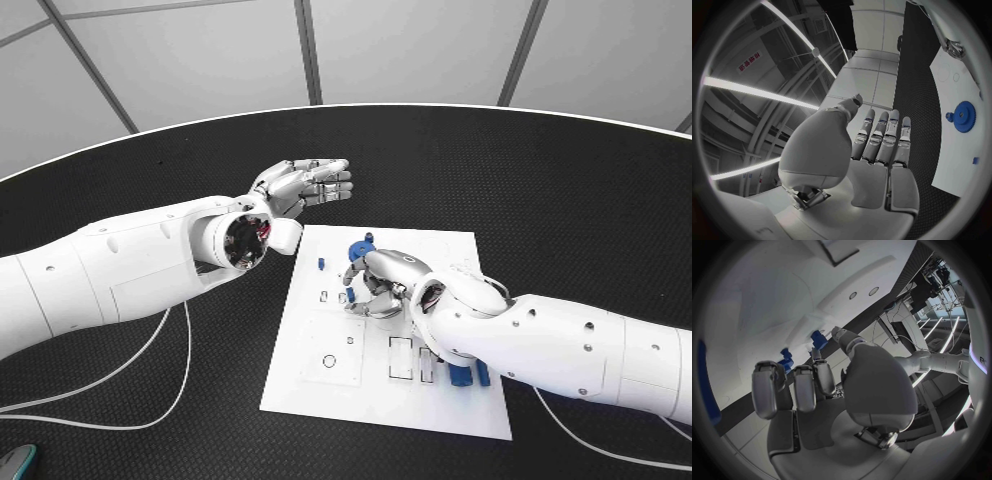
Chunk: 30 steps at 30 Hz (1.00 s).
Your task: Assemble the parts on the task board
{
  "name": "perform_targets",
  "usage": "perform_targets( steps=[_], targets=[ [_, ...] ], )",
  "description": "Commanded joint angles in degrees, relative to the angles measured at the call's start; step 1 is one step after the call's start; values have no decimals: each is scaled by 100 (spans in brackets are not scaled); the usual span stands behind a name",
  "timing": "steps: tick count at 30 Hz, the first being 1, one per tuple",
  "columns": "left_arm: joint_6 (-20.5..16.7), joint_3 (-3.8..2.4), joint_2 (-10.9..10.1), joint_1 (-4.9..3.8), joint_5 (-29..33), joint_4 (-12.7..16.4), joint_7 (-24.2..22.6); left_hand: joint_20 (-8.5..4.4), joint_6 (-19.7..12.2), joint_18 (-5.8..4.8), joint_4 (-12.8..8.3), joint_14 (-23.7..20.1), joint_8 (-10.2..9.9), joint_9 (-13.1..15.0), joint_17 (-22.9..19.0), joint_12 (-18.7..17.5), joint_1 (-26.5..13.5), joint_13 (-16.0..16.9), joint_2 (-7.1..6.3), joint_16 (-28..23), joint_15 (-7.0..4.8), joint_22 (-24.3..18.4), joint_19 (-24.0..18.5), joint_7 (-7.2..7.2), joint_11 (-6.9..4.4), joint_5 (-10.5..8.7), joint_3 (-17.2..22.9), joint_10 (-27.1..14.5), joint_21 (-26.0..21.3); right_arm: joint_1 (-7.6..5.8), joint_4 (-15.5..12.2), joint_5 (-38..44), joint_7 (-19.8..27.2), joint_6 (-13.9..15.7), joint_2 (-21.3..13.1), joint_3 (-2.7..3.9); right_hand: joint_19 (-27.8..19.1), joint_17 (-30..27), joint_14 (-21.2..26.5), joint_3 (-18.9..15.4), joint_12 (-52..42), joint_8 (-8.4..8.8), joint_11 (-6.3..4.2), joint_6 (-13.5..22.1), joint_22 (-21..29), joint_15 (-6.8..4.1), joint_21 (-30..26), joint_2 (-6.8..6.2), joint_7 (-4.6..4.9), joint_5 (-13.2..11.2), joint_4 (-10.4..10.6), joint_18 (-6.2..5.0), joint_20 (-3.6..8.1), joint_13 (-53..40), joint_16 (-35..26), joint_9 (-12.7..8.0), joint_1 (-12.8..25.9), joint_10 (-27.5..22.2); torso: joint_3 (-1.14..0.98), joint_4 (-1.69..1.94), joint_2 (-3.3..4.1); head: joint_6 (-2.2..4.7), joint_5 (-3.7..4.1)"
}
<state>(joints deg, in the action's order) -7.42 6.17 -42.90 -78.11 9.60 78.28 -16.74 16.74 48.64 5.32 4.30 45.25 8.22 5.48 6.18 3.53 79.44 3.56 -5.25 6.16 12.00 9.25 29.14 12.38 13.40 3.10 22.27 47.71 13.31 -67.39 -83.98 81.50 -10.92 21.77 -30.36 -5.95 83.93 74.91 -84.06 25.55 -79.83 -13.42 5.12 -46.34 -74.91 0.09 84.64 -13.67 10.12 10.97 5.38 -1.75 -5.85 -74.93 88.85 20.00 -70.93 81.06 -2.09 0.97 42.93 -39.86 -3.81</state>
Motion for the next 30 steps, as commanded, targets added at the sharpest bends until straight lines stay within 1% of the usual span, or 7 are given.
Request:
perform_targets(
  steps=[1, 10, 17, 20, 24, 28, 30],
  targets=[
    [11, 0, -5, 0, 0, -8, 7, 1, 32, 110, 6, -13, -25, -7, 10, 31, -17, 9, 30, 9, 14, 8, 147, 369, 34, -15, 30, 2, 24, -1, -161, 0, 171, 314, -130, 2, 328, 1175, -516, -52, 9, 29, -4, 66, -950, 49, -14, 18, -4, 1, 1, 9, -42, -607, -15, -15, -58, -12, -4, 4, -7, 9, 10],
    [300, 1, -88, 0, -331, -105, 373, -43, 397, 523, 70, 857, 170, 75, 293, 304, -72, 71, -45, 580, -286, 56, 1485, 185, -210, -7, 292, 785, 495, -138, -1034, -779, 1136, 874, -1076, 14, 272, 1066, -487, -33, 3, -138, -53, -200, -847, 11, -125, 152, -56, 296, 25, -23, -18, -585, -64, -20, -167, 10, -4, -27, -72, 21, -3],
    [719, 1, -249, 0, -1184, -112, 1068, -654, 928, 533, 109, 2627, 613, 346, 1144, 663, -157, 228, -186, 2047, -945, 342, 2883, -223, -735, 8, 508, 2103, 1314, -265, -1619, -1379, 1188, 760, -1984, 12, 274, 1059, -485, -17, -17, -198, -75, -306, -853, -7, -124, 163, -80, 339, 54, -21, -1, -594, -69, -25, -149, 39, -28, -24, -145, 1, 5],
    [912, 1, -309, -1, -1621, -100, 1552, -976, 761, 515, 726, 3182, 712, 516, 2131, 862, -804, 470, -354, 3642, -1123, 629, 3534, -317, -880, 35, 182, 2430, 1926, -297, -1790, -1493, 1193, 809, -2331, 11, 279, 1054, -484, -23, -22, -215, -82, -336, -861, -14, -117, 154, -89, 342, 66, -19, 5, -596, -72, -26, -137, 47, -62, -31, -186, -12, 7],
    [1130, 1, -345, -3, -2315, -61, 2278, -1165, 629, 508, 1204, 3448, 1040, 854, 5072, 1434, -746, 1091, -428, 6506, -1219, 1176, 3865, -405, -957, -7, -133, 2490, 2876, -340, -1870, -1665, 1199, 900, -2665, 11, 276, 1054, -484, -28, -32, -228, -89, -359, -854, -19, -124, 145, -97, 342, 74, -21, 9, -603, -73, -27, -130, 59, -95, -37, -239, -25, 40],
    [1244, 1, -347, -4, -2954, -7, 2817, -1240, 505, 513, 1230, 3924, 1408, 1163, 6654, 2136, -671, 1738, -335, 7601, -1298, 1628, 3834, -484, -1038, -2, -303, 2396, 3596, -379, -1875, -1729, 1190, 969, -2870, 12, 275, 1051, -483, -30, -26, -235, -92, -369, -853, -22, -126, 139, -101, 342, 76, -21, 12, -596, -75, -27, -128, 55, -122, -36, -278, -57, 59],
    [1290, 1, -339, -5, -3330, 19, 3050, -1257, 483, 516, 1230, 3937, 1480, 1219, 6699, 2264, -674, 1853, -328, 7637, -1306, 1703, 3857, -495, -1056, -9, -331, 2355, 3723, -400, -1850, -1746, 1183, 997, -2938, 12, 275, 1045, -482, -32, -28, -240, -95, -378, -852, -24, -127, 136, -103, 344, 78, -21, 14, -597, -77, -27, -126, 58, -141, -32, -304, -88, 73]
  ],
)
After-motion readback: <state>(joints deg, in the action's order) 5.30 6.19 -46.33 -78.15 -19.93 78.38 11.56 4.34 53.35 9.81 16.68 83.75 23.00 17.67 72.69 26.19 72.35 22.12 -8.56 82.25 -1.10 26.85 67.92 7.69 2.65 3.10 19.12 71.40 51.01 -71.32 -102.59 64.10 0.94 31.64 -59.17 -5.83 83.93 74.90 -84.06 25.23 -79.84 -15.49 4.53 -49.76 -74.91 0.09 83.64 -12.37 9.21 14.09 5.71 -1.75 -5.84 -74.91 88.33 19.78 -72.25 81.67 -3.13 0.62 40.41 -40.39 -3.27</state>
